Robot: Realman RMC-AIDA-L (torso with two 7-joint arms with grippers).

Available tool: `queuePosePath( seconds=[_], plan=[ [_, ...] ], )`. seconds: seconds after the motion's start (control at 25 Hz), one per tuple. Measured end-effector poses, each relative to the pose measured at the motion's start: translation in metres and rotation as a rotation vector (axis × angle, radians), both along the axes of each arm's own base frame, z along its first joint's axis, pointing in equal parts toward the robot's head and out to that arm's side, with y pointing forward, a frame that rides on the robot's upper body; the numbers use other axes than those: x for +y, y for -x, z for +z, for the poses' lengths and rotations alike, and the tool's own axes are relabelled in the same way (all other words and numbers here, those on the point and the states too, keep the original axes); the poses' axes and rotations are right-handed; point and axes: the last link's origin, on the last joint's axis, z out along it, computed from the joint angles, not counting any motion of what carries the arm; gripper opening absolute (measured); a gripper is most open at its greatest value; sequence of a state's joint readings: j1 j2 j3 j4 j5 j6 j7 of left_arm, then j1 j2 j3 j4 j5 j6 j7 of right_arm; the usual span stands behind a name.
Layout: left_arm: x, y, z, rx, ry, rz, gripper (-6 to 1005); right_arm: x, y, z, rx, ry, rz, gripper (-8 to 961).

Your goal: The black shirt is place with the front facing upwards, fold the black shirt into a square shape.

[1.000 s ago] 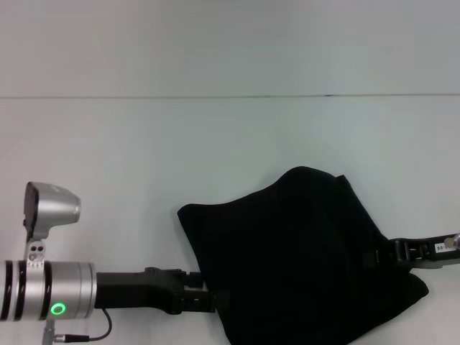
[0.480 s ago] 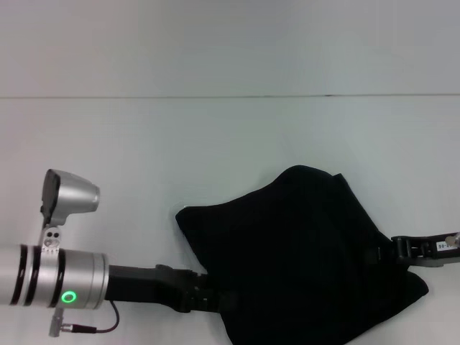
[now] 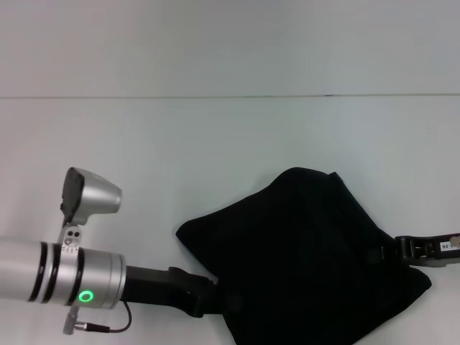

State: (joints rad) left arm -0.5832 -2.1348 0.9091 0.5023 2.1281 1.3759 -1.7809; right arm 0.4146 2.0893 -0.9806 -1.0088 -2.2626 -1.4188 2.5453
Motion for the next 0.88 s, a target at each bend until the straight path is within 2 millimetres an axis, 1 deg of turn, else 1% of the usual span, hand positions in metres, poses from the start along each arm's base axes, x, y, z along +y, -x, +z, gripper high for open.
queuePosePath(
  seconds=[0.2, 0.44, 0.76, 0.88],
  plan=[
    [0.000, -0.001, -0.009, 0.035, -0.008, -0.012, 374, -0.002, -0.002, 0.000, 0.012, 0.004, -0.008, 51],
    [0.005, -0.001, -0.004, 0.036, -0.042, -0.029, 150, -0.004, -0.006, 0.003, 0.028, -0.005, -0.022, 51],
    [0.011, 0.001, -0.001, 0.055, -0.085, -0.053, 100, -0.006, -0.012, 0.004, 0.035, -0.007, -0.040, 51],
    [0.014, 0.004, 0.003, 0.062, -0.105, -0.049, 81, -0.006, -0.014, 0.005, 0.031, -0.020, -0.043, 50]
  ],
)
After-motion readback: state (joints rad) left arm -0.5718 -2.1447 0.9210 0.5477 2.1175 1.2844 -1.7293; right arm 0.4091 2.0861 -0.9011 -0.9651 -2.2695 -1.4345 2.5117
